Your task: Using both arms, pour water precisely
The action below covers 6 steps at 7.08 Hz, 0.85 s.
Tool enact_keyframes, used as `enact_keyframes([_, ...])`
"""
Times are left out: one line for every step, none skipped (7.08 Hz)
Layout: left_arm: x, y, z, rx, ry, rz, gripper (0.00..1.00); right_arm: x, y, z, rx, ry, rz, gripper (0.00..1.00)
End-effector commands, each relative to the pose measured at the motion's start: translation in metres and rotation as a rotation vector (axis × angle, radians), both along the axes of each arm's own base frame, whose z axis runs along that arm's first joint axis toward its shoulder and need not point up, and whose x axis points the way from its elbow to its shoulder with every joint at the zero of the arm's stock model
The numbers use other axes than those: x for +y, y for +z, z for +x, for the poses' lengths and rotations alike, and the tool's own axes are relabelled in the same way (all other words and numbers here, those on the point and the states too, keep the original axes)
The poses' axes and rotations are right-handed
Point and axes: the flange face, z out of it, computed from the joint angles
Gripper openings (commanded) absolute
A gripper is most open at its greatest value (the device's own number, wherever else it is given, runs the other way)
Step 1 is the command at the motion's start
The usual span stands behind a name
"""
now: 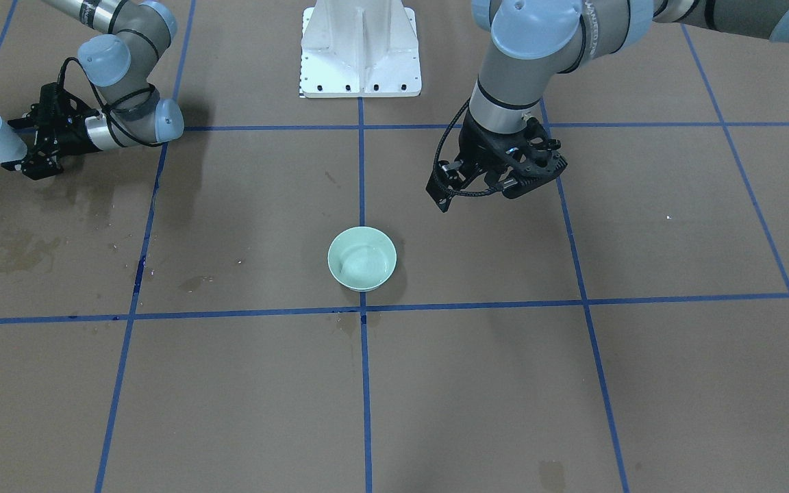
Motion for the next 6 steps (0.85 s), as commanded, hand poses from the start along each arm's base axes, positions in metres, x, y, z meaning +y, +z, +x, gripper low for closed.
enact_keyframes([0.000, 0.000, 0.000, 0.000, 0.001, 0.001, 1.00, 0.008, 0.001, -0.004, -0.002, 0.006, -0.002, 0.98])
enact_keyframes([0.000, -0.001, 0.000, 0.001, 0.001, 0.002, 1.00, 0.014, 0.004, -0.003, 0.005, 0.016, 0.008, 0.98])
enact_keyframes([0.000, -0.001, 0.000, 0.000, 0.001, 0.001, 1.00, 0.017, 0.005, -0.004, 0.005, 0.016, 0.007, 0.98])
enact_keyframes([0.000, -0.001, 0.000, 0.000, 0.001, 0.001, 1.00, 0.018, 0.007, -0.002, 0.009, 0.019, 0.003, 0.98])
enact_keyframes([0.000, -0.001, 0.000, 0.000, 0.000, 0.000, 1.00, 0.019, 0.011, 0.004, 0.018, 0.017, 0.001, 0.98])
enact_keyframes([0.000, -0.002, 0.000, 0.001, 0.001, 0.002, 1.00, 0.020, 0.015, 0.012, 0.023, 0.015, 0.001, 0.98])
